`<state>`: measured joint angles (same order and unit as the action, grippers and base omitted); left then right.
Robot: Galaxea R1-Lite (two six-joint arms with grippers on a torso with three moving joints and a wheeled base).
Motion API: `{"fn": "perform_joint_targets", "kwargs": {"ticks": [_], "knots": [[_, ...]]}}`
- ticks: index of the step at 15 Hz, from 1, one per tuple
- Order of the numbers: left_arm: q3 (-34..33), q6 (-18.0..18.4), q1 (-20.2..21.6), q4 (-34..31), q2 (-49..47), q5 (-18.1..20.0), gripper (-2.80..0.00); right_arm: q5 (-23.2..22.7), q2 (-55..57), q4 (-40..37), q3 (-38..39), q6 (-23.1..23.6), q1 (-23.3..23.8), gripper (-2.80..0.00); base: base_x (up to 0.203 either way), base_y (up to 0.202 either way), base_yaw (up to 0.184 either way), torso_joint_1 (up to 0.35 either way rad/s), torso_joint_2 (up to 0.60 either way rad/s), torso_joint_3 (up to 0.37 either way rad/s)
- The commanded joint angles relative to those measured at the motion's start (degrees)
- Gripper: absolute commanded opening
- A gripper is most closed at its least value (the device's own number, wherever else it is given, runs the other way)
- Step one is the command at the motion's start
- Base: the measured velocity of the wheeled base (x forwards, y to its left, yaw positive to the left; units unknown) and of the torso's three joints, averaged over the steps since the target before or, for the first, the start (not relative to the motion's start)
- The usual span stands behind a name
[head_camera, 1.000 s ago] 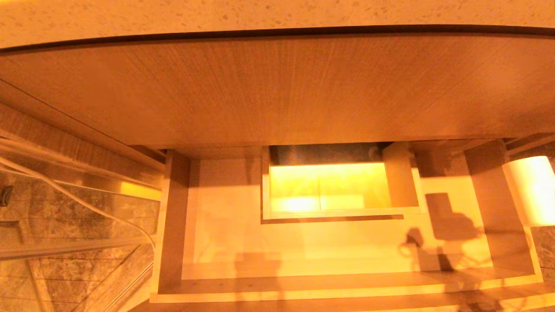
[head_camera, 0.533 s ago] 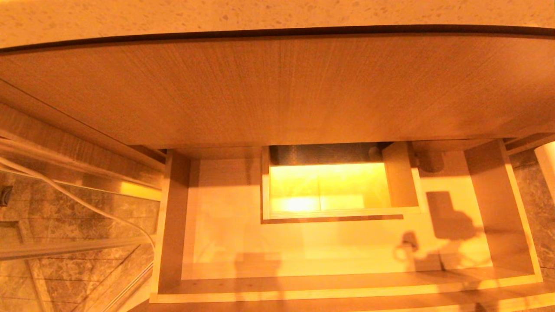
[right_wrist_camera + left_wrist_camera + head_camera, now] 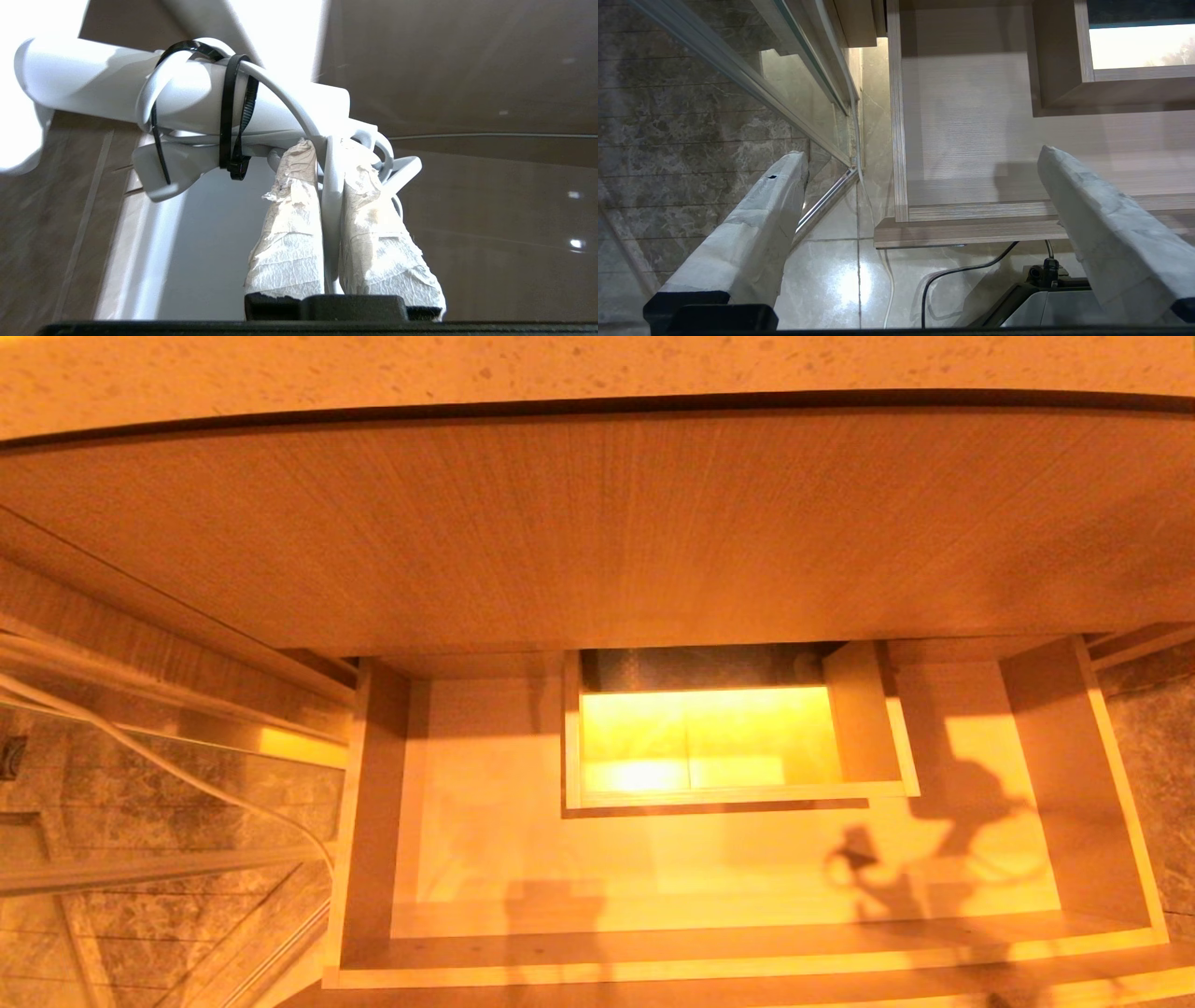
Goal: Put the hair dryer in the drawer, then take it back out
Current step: Place it on the countertop
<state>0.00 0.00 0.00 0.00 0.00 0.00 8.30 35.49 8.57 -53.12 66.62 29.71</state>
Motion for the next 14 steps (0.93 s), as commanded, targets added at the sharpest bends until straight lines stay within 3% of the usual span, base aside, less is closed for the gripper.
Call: {"fn": "perform_joint_targets", "kwargs": {"ticks": [1, 7, 10, 14], "knots": [[0.0, 0.0, 0.0, 0.0, 0.0, 0.0, 0.0, -0.01, 0.9, 0.0, -4.16, 0.47, 0.0, -2.8, 0.0, 0.0, 0.0, 0.0, 0.0, 0.0], [0.0, 0.0, 0.0, 0.0, 0.0, 0.0, 0.0, -0.42, -0.25, -2.01, -6.61, 1.07, -1.72, -2.8, 0.0, 0.0, 0.0, 0.0, 0.0, 0.0], [0.0, 0.0, 0.0, 0.0, 0.0, 0.0, 0.0, -4.2, -0.82, -6.46, -3.98, 2.73, -3.71, -2.8, 0.0, 0.0, 0.0, 0.0, 0.0, 0.0], [0.0, 0.0, 0.0, 0.0, 0.0, 0.0, 0.0, -5.29, -3.3, -15.25, -5.34, 4.07, -4.04, -2.8, 0.0, 0.0, 0.0, 0.0, 0.0, 0.0]]}}
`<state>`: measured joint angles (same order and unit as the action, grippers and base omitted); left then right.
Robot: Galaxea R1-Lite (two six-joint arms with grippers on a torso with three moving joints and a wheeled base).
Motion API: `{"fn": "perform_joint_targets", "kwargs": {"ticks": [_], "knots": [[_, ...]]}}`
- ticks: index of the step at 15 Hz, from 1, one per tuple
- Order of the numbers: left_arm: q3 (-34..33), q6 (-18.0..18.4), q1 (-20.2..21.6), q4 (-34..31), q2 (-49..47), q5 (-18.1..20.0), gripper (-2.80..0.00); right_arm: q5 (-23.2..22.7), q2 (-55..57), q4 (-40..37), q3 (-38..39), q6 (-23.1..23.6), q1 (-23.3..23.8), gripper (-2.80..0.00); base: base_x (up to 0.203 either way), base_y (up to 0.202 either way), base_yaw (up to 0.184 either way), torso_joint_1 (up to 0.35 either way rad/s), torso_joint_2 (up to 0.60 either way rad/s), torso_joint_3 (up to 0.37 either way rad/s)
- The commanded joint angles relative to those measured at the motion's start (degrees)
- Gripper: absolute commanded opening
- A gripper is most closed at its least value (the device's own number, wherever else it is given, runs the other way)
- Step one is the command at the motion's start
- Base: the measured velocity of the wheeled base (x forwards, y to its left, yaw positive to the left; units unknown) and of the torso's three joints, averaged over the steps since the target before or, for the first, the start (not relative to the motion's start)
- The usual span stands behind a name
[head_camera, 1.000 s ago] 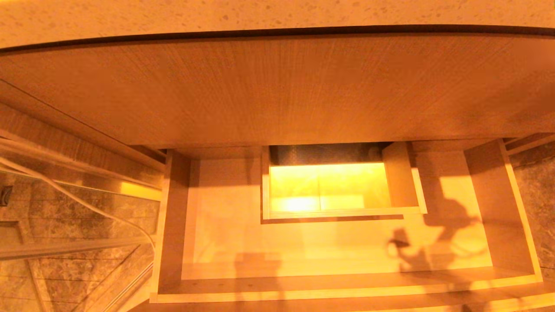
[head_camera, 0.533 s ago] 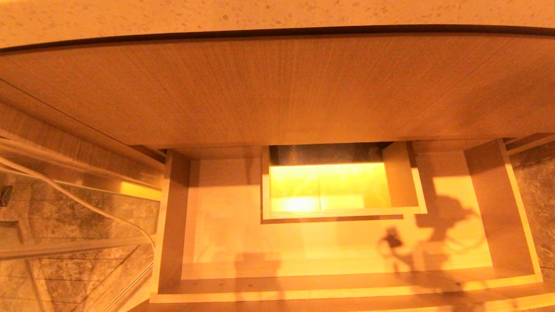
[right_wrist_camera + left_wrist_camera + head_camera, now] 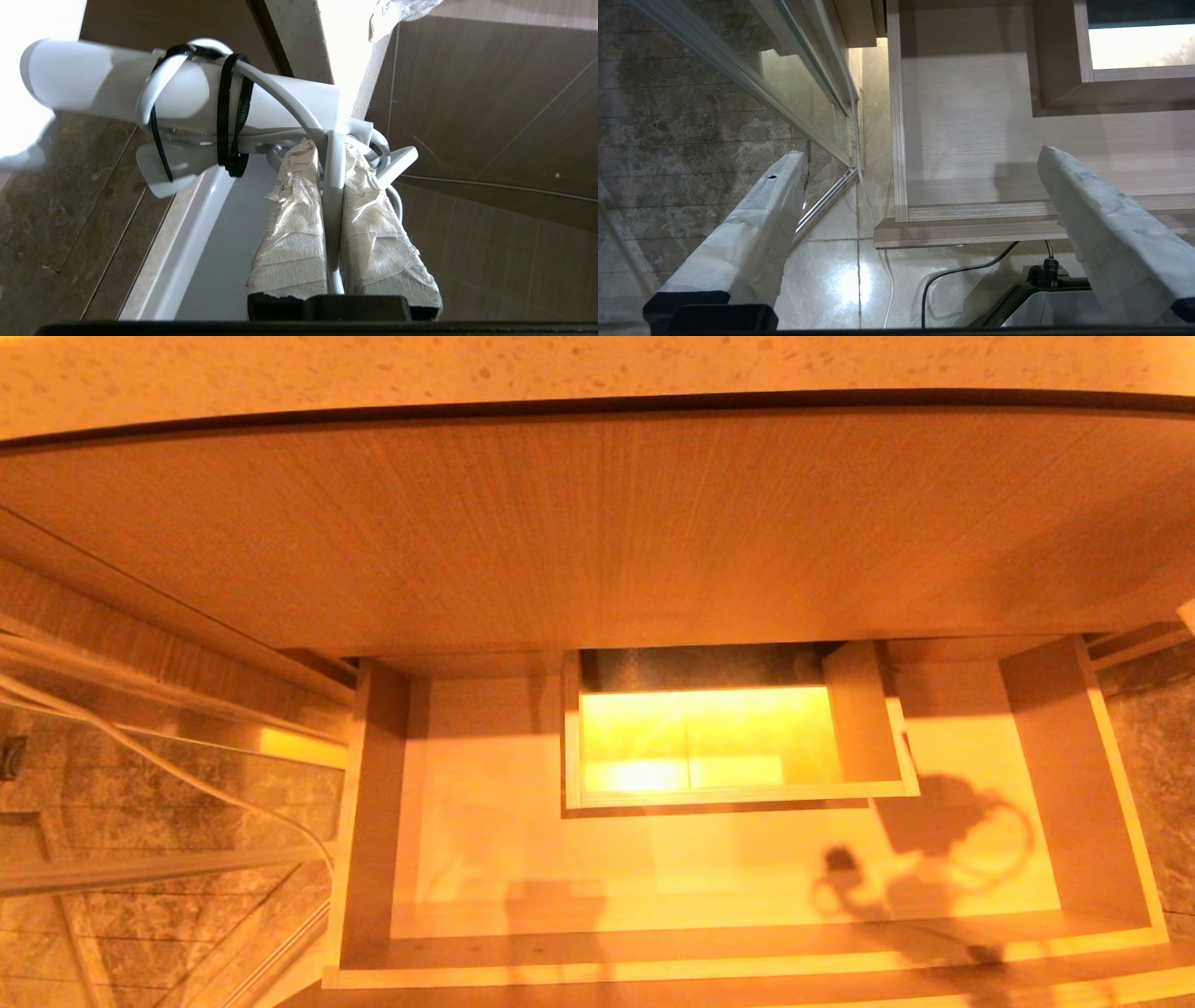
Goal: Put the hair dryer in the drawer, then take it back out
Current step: Place it on the countertop
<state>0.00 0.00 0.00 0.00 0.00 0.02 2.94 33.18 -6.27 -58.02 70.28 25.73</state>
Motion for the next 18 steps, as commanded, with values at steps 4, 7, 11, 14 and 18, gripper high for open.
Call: {"fn": "perform_joint_targets", "kwargs": {"ticks": [4, 7, 11, 14, 18], "knots": [[0.0, 0.0, 0.0, 0.0, 0.0, -0.02, 0.0, -2.19, -4.8, -5.83, -2.68, 0.53, -0.07, -2.8, 0.0, 0.0, 0.0, 0.0, 0.0, 0.0], [0.0, 0.0, 0.0, 0.0, 0.0, -0.02, 0.0, -1.68, -7.87, -9.89, -4.83, 0.12, -0.06, -2.8, 0.0, 0.0, 0.0, 0.0, 0.0, 0.0], [0.0, 0.0, 0.0, 0.0, 0.0, -0.02, 0.0, -1.59, -9.36, -10.21, -9.32, 0.51, -1.0, -2.8, 0.0, 0.0, 0.0, 0.0, 0.0, 0.0], [0.0, 0.0, 0.0, 0.0, 0.0, -0.02, 0.0, 0.39, -9.65, -10.2, -11.97, 0.17, -1.47, -2.8, 0.0, 0.0, 0.0, 0.0, 0.0, 0.0], [0.0, 0.0, 0.0, 0.0, 0.0, -0.02, 0.0, 5.22, -9.62, -9.76, -15.44, -0.2, -2.69, -2.8, 0.0, 0.0, 0.0, 0.0, 0.0, 0.0]]}}
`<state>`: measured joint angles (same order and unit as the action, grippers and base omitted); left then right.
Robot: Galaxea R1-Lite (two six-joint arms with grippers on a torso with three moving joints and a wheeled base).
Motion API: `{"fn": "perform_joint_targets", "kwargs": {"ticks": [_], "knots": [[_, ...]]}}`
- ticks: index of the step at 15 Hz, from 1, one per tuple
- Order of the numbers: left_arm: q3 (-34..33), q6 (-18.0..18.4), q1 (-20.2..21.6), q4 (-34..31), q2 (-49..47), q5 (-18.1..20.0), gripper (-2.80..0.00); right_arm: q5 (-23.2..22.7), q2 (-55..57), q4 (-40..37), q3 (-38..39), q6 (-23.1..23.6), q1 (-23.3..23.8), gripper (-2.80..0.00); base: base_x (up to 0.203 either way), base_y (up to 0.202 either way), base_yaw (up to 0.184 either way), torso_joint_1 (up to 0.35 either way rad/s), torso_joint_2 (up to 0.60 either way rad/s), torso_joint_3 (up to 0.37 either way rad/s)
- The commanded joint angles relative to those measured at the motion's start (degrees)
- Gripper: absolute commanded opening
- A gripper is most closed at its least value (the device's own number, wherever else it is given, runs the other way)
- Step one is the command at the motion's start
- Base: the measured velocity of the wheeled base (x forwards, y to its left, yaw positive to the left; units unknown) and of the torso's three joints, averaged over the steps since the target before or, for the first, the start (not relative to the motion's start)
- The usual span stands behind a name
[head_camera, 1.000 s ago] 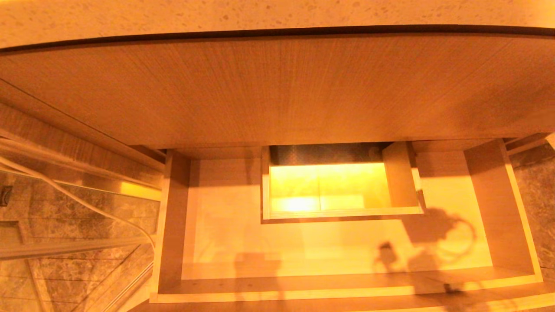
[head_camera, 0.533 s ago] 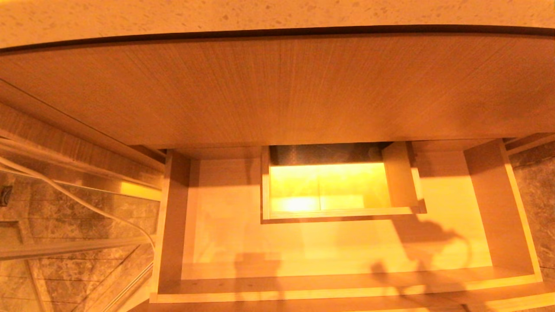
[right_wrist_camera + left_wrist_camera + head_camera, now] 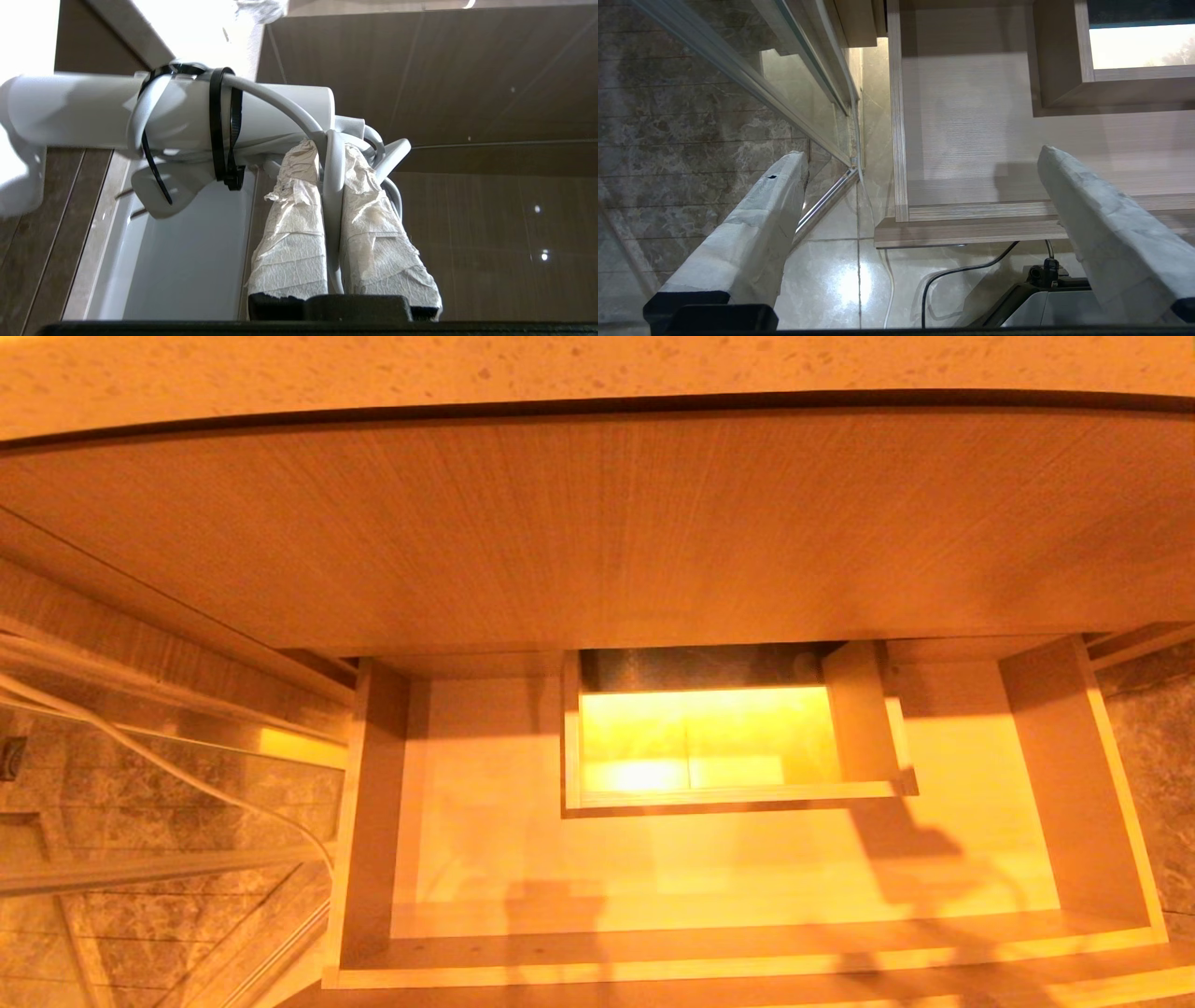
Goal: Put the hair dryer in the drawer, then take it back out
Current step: Place it on the countertop
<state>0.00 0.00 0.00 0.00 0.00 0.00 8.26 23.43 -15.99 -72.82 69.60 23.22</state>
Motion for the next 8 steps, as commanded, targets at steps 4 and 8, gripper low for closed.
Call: {"fn": "perform_joint_targets", "kwargs": {"ticks": [4, 8], "knots": [[0.0, 0.0, 0.0, 0.0, 0.0, 0.0, 0.0, 1.95, 0.02, 1.18, -2.47, -1.48, -1.47, -2.8, 0.0, 0.0, 0.0, 0.0, 0.0, 0.0], [0.0, 0.0, 0.0, 0.0, 0.0, 0.0, 0.0, 7.37, 4.86, 1.35, -5.6, -1.62, -1.87, -2.8, 0.0, 0.0, 0.0, 0.0, 0.0, 0.0]]}}
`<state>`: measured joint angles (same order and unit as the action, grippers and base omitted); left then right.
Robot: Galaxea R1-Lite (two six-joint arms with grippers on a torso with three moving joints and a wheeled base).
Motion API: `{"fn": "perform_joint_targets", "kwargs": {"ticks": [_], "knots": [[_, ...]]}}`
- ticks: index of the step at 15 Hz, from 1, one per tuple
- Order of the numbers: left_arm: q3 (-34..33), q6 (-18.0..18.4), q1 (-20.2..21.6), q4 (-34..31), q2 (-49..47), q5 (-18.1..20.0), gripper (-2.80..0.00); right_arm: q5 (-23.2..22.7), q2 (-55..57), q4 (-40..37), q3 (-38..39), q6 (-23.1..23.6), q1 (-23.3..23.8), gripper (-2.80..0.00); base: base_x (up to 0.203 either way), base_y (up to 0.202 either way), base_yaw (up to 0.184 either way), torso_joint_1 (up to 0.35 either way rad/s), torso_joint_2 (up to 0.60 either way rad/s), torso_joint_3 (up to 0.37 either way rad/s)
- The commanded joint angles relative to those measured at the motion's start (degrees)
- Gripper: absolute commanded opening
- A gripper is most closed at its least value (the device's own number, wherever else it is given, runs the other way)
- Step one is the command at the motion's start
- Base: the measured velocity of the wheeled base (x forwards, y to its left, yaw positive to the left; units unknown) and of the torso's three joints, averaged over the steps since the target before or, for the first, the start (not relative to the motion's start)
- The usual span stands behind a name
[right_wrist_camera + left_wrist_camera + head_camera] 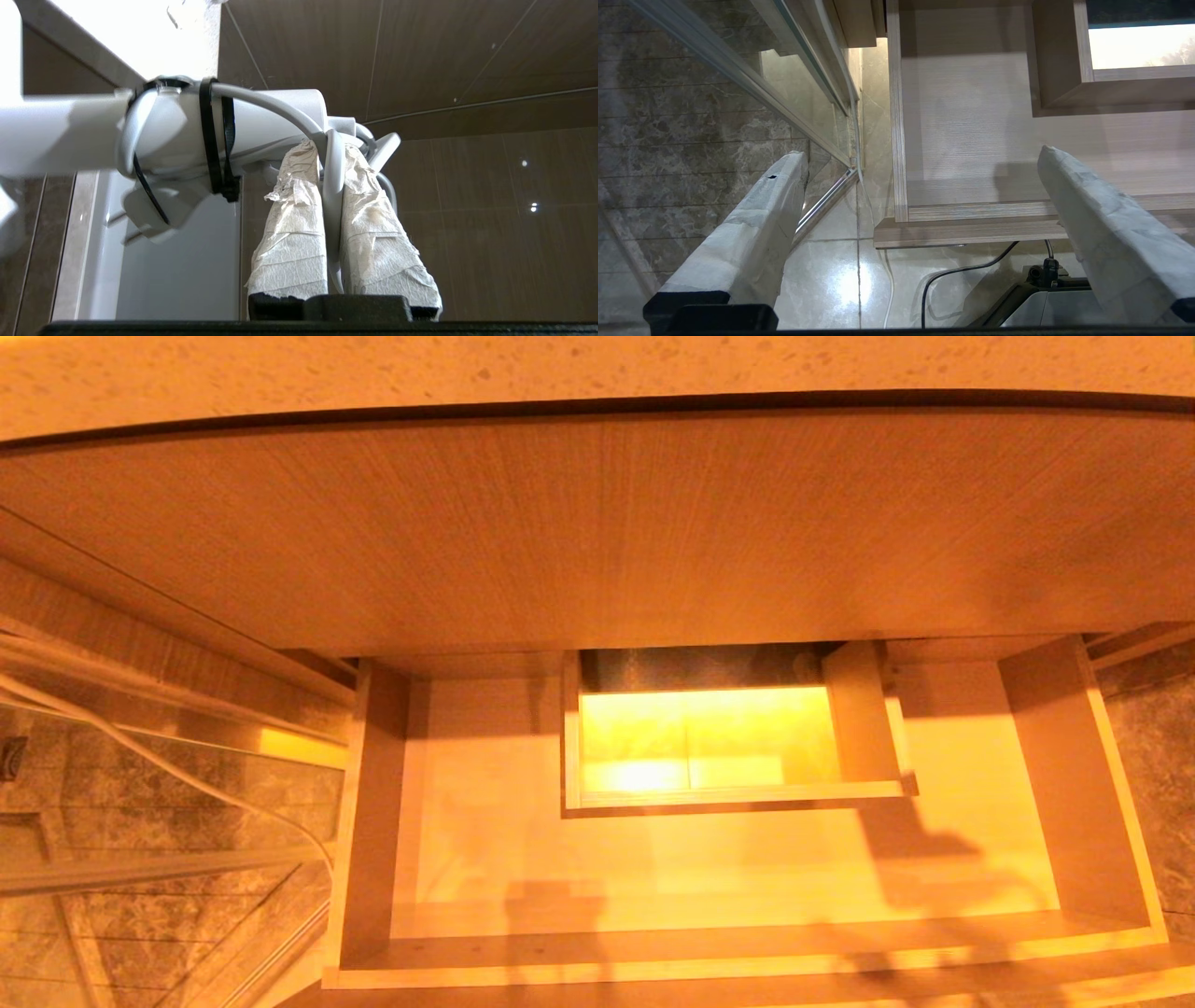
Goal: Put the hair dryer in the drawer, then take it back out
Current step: Place it on the countertop
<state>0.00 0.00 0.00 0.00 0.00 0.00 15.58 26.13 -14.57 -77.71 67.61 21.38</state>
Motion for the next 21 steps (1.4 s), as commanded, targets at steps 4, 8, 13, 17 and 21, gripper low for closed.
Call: {"fn": "perform_joint_targets", "kwargs": {"ticks": [4, 8, 13, 17, 21], "knots": [[0.0, 0.0, 0.0, 0.0, 0.0, 0.0, 0.0, 0.09, 8.75, 5.27, -4.44, -4.01, -0.02, -2.8, 0.0, 0.0, 0.0, 0.0, 0.0, 0.0], [0.0, 0.0, 0.0, 0.0, 0.0, 0.0, 0.0, -0.17, 16.39, 12.57, -9.49, -5.6, -0.02, -2.8, 0.0, 0.0, 0.0, 0.0, 0.0, 0.0], [0.0, 0.0, 0.0, 0.0, 0.0, 0.0, 0.0, -0.19, 27.33, 16.38, -19.18, -8.08, 0.01, -2.8, 0.0, 0.0, 0.0, 0.0, 0.0, 0.0], [0.0, 0.0, 0.0, 0.0, 0.0, 0.0, 0.0, -0.95, 31.33, 15.47, -22.93, -9.07, -0.47, -2.8, 0.0, 0.0, 0.0, 0.0, 0.0, 0.0], [0.0, 0.0, 0.0, 0.0, 0.0, 0.0, 0.0, -7.97, 33.57, 15.0, -23.99, -10.85, -1.78, -2.8, 0.0, 0.0, 0.0, 0.0, 0.0, 0.0]]}}
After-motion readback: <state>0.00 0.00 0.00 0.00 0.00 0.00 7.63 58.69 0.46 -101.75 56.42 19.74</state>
